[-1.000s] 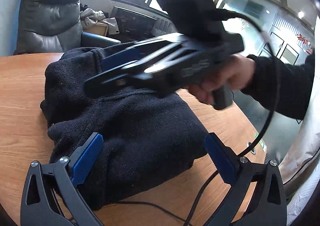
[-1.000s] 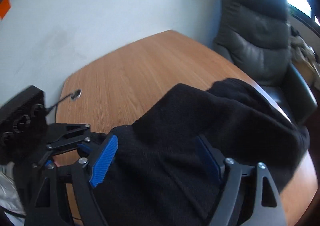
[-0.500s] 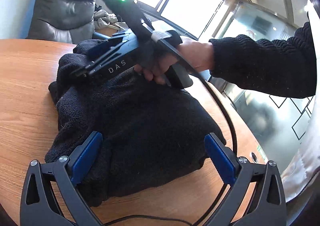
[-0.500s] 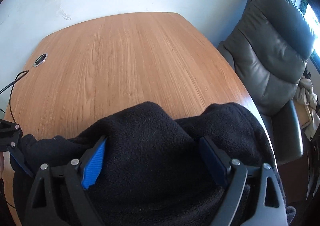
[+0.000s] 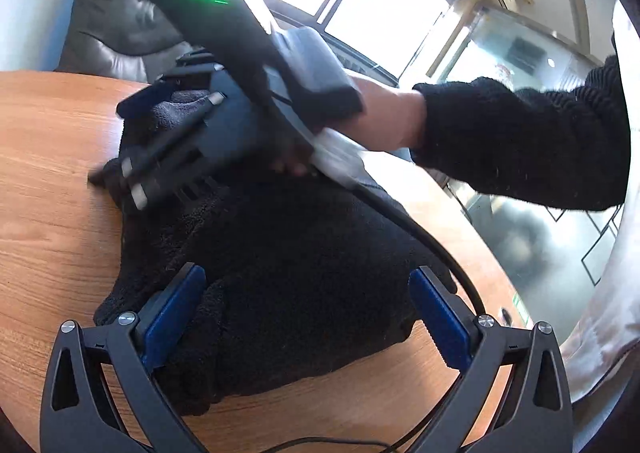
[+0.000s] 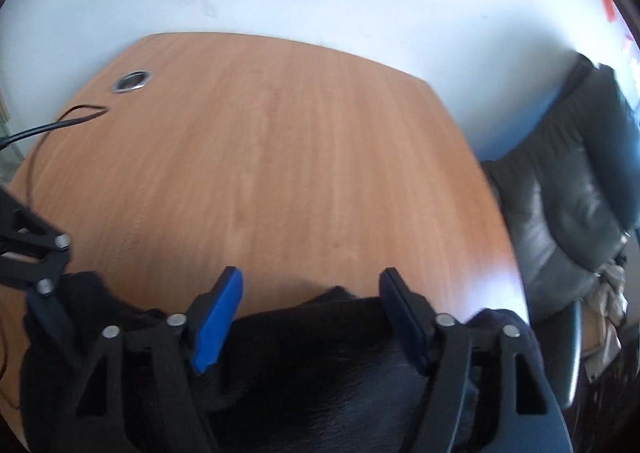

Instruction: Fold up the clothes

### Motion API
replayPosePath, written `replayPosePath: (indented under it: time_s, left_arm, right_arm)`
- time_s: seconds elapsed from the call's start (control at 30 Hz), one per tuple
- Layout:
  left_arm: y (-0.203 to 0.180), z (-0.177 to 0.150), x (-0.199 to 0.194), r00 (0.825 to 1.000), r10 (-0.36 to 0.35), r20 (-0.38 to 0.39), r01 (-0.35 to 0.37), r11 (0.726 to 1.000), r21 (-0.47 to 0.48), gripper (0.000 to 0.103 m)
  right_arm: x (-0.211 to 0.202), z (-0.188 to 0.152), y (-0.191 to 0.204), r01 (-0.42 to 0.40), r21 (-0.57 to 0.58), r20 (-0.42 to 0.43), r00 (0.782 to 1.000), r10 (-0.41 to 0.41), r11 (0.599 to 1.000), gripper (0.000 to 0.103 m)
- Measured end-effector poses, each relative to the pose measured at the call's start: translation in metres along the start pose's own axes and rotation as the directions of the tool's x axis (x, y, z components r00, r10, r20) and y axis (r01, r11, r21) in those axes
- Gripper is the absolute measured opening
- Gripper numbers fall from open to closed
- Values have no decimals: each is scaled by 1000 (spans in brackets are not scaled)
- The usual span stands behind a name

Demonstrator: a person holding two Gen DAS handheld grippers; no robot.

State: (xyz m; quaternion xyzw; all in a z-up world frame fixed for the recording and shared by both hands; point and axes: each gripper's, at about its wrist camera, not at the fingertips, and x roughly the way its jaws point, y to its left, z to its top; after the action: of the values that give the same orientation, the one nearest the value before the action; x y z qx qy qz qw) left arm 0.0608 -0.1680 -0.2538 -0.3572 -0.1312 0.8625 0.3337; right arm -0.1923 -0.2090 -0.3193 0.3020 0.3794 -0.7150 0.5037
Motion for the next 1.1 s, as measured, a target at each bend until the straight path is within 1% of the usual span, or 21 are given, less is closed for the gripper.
replayPosePath:
  time_s: [0.03,0.1,0.17,0.2,0.23,0.3,0.37,0.4,0.43,0.53,0.57,0.6,0.63,0.7,0.73,0.8,0.9,0.93,0.97,1.03,1.1]
  left_arm:
    - [0,-1,-1,1000,-2,-4,2,1000,-2,102]
    - [-1,0,-4,1000,-6,-13,6,1000,-8,102]
    - [-3,5,-9,1000,-14,-28,14,1000,-14,102]
    - [-5,10,-12,999,-20,-34,20,1000,-8,103]
    - [-9,17,-16,999,-29,-40,29,1000,8,103]
    - [-17,31,-23,998,-47,-43,49,998,47,103]
    - [-23,45,-19,998,-51,-32,54,995,86,103]
    - [-25,52,-15,998,-50,-27,52,993,103,103]
    - [-22,55,-9,998,-43,-34,46,994,95,103]
    - [9,44,15,995,11,-98,-11,1000,-6,102]
    - [17,36,18,995,17,-100,-18,1000,-10,102]
    - [20,27,17,996,11,-86,-11,1000,8,102]
    - [21,20,16,996,9,-84,-7,1000,26,102]
    - [18,13,14,995,10,-102,-4,999,51,102]
    - [18,13,11,995,2,-103,3,999,47,102]
    - [21,11,6,995,-20,-100,22,999,27,101]
    - [21,19,12,993,-22,-112,26,999,38,101]
    - [20,22,13,993,-18,-115,23,999,45,101]
    - [17,24,14,993,-16,-115,22,999,49,101]
    - [13,29,14,994,-16,-112,22,999,49,100]
    - [17,27,12,995,-22,-101,25,999,23,100]
  right_arm:
    - [4,0,-13,8,66,-17,1000,-7,998,68]
    - [-8,0,-34,-47,176,13,999,45,983,68]
    - [-36,-3,-45,-90,226,91,993,71,970,70]
    - [-47,-9,-48,-114,244,104,990,91,963,71]
    - [-58,-15,-52,-138,261,116,987,111,955,76]
    - [-58,-32,-53,-183,264,77,983,168,947,77]
    - [-30,-44,-44,-127,222,-49,989,141,967,77]
    - [-24,-45,-50,-111,266,-49,990,129,958,78]
    - [-18,-46,-57,-96,314,-45,992,116,944,82]
    - [-1,-48,-78,-53,454,-36,996,78,889,84]
    - [-4,-50,-87,-27,499,-32,998,49,866,83]
    - [-8,-51,-91,-22,524,-26,999,42,852,82]
    - [-18,-51,-93,-40,530,2,999,46,847,80]
    - [-55,-61,-95,-73,517,94,995,29,853,80]
    - [-75,-68,-98,-85,508,136,991,17,857,80]
    - [-109,-95,-107,-100,524,172,985,10,846,80]
    - [-130,-139,-116,-53,589,131,991,-31,806,81]
    - [-127,-154,-122,-30,625,96,995,-38,780,81]
    - [-124,-162,-125,-20,644,67,997,-30,765,80]
    - [-103,-169,-128,-23,645,49,999,-11,764,80]
    - [-79,-161,-127,-29,640,43,999,2,767,84]
